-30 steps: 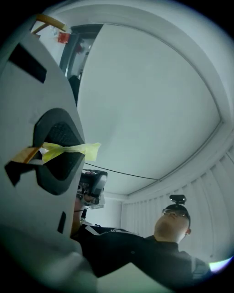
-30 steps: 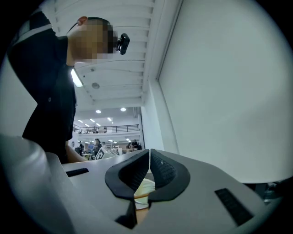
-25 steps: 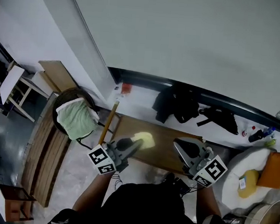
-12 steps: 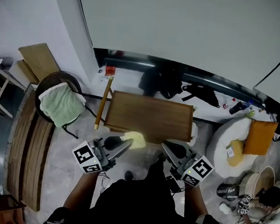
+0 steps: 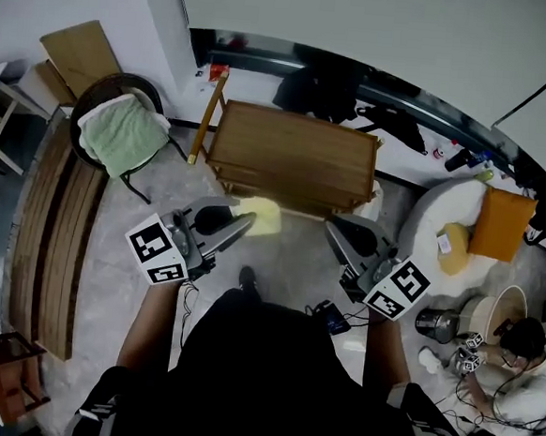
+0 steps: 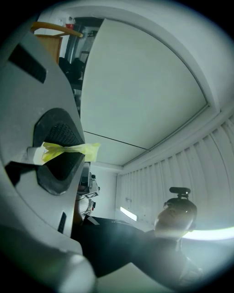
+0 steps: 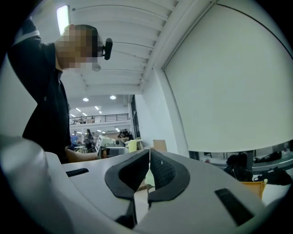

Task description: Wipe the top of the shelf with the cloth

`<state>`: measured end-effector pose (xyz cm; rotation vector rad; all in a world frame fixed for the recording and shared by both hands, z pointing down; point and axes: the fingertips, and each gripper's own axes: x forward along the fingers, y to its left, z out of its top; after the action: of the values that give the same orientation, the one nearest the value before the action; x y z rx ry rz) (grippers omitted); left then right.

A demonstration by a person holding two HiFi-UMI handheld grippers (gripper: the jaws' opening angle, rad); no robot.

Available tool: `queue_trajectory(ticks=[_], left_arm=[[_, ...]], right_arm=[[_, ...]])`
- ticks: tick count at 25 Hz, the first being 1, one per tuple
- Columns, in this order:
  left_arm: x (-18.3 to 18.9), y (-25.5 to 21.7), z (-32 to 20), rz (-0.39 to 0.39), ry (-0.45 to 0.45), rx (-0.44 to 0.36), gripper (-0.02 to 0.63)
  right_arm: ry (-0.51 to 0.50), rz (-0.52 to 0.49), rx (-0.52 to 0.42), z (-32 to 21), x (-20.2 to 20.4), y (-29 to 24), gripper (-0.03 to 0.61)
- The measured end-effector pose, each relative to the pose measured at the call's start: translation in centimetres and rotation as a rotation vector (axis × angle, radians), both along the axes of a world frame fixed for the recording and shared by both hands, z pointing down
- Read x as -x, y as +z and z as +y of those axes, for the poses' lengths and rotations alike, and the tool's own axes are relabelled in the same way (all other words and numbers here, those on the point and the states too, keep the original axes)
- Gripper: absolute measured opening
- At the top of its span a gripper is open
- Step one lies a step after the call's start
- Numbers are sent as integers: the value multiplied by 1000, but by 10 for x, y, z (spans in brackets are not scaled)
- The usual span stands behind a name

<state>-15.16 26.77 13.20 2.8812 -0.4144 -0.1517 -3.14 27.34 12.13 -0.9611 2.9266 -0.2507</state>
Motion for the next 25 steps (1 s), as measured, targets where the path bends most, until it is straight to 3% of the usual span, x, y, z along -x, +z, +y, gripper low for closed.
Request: queue_trajectory(ticks=[4, 8, 14, 21, 25], left_arm=[[-22, 4, 64, 0, 36, 83, 28], [-39, 21, 148, -34, 48, 123, 28], [-44, 29, 169, -40, 97, 161, 28], [-18, 6, 205, 4, 193, 47, 28], [-2, -1, 213, 0, 243, 28, 28]], right_arm=[[-52, -51, -13, 64, -14, -7, 25], [-61, -106, 46, 157, -27, 35, 25], [-97, -57, 96, 170, -21, 51, 25], [-62, -57, 22, 211, 22, 24, 25], [-28, -54, 4, 216, 42, 17, 25]])
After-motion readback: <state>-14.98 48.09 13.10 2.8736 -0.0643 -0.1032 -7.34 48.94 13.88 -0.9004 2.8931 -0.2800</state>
